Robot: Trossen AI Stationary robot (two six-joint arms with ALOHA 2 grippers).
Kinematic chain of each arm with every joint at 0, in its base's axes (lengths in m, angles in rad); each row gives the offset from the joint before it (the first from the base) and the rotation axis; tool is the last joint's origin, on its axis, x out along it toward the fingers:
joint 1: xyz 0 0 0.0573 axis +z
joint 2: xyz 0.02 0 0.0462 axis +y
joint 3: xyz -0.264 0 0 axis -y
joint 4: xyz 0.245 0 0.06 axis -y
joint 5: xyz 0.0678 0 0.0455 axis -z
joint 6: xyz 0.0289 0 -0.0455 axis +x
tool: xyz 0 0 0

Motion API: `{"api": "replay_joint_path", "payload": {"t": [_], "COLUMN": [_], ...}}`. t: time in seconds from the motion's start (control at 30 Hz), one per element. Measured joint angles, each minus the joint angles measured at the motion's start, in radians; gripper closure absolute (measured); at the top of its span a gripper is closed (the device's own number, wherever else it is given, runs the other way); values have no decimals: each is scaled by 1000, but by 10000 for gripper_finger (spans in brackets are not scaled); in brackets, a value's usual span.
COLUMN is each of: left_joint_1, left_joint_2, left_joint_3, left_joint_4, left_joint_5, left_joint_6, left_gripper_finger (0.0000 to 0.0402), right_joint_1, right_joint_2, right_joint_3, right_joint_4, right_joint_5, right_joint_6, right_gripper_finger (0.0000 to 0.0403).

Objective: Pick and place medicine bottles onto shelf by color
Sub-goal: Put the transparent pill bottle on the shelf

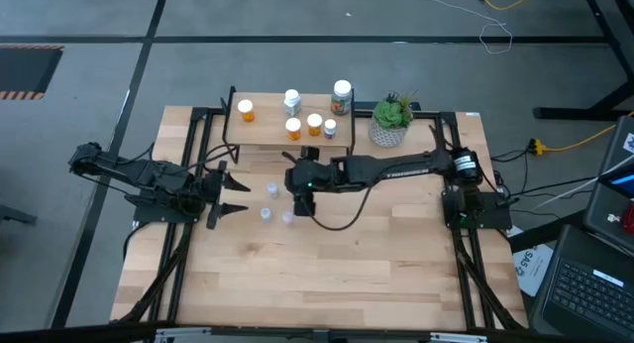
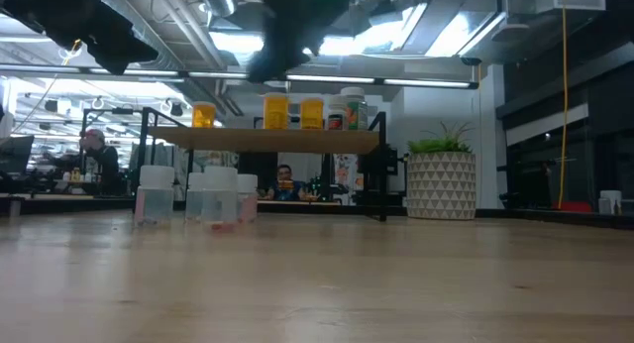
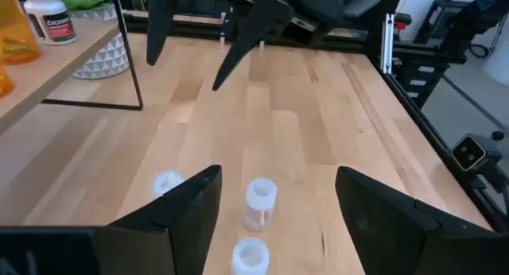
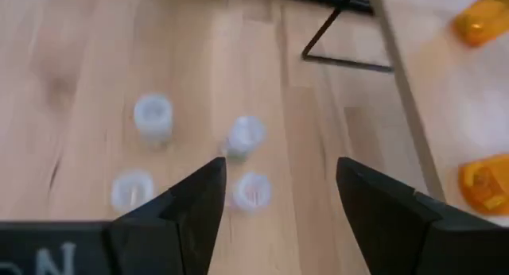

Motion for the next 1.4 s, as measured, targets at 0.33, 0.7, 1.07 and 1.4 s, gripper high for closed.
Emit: {"api": "replay_joint_path", "payload": {"t": [0.33, 0.7, 1.07, 1.4], "left_joint_1": [-1, 0, 0, 0], "left_joint_2": [-2, -2, -2, -2], "left_joint_3": [0, 0, 0, 0], "left_joint_4": [-8, -22, -22, -21], "left_joint_5": [-6, -62, -240, -313], "left_joint_6": [-56, -184, -184, -184], "left_gripper_finger": [159, 159, 159, 159], "right_joint_1": [-24, 2, 24, 103], "right_joint_2": [-40, -180, -686, -1080], "right_joint_3": [-1, -67, -785, -1271], "right_joint_4": [-426, -625, -131, 485], "right_joint_5": [-167, -162, -154, -139], "right_joint_6": [96, 215, 451, 382], "right_gripper_finger": [162, 162, 162, 162]}}
